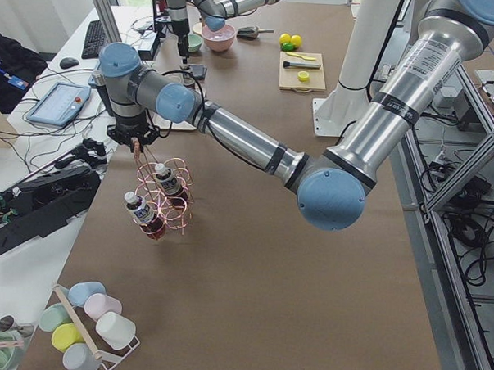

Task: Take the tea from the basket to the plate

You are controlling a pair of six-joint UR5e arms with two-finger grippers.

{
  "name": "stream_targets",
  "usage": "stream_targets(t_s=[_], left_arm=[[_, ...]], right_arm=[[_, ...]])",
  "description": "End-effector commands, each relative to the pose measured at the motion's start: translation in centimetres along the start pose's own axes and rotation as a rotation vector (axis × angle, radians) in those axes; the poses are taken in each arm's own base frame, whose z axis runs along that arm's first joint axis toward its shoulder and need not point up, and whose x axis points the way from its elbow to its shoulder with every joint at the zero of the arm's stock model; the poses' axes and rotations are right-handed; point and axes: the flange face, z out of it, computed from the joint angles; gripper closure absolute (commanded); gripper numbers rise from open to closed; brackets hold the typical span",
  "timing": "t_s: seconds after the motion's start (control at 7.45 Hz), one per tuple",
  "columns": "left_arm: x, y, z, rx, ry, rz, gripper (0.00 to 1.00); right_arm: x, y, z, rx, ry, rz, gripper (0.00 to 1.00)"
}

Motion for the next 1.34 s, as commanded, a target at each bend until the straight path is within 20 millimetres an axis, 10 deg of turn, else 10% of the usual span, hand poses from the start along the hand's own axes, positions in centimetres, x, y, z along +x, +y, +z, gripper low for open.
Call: stream_targets(t_s=[0.0,0.4,0.67,0.81,0.94,1.21], left_arm=[[-0.4,0.3,1.6,-0.019,0.021,-0.014,1.0],[-0.6,-0.6,3.9,-0.05,0.039,-0.003,1.0],[-0.7,-1.2,3.9,-0.059,0.02,0.01,1.0],[-0.6,-1.9,3.6,-0.052,0.014,0.023,0.83],[-0.6,-1.7,3.6,-0.047,0.007,0.021,0.02],[-0.5,-1.8,3.5,-0.042,0.003,0.011,0.01]], right_arm=[[0.5,3.1,-3.2,-0.012,-0.004,0.02,0.0],[12.8,10.1,-7.3,-0.048,0.023,-0.005,0.0],[23.9,17.5,-6.6,-0.114,0.093,-0.037,0.0],[32.4,23.1,-5.8,-0.136,0.129,-0.012,0.0],[40.0,26.7,-5.8,-0.16,0.17,-0.008,0.0],[52.1,31.8,-6.9,-0.194,0.222,0.053,0.0]])
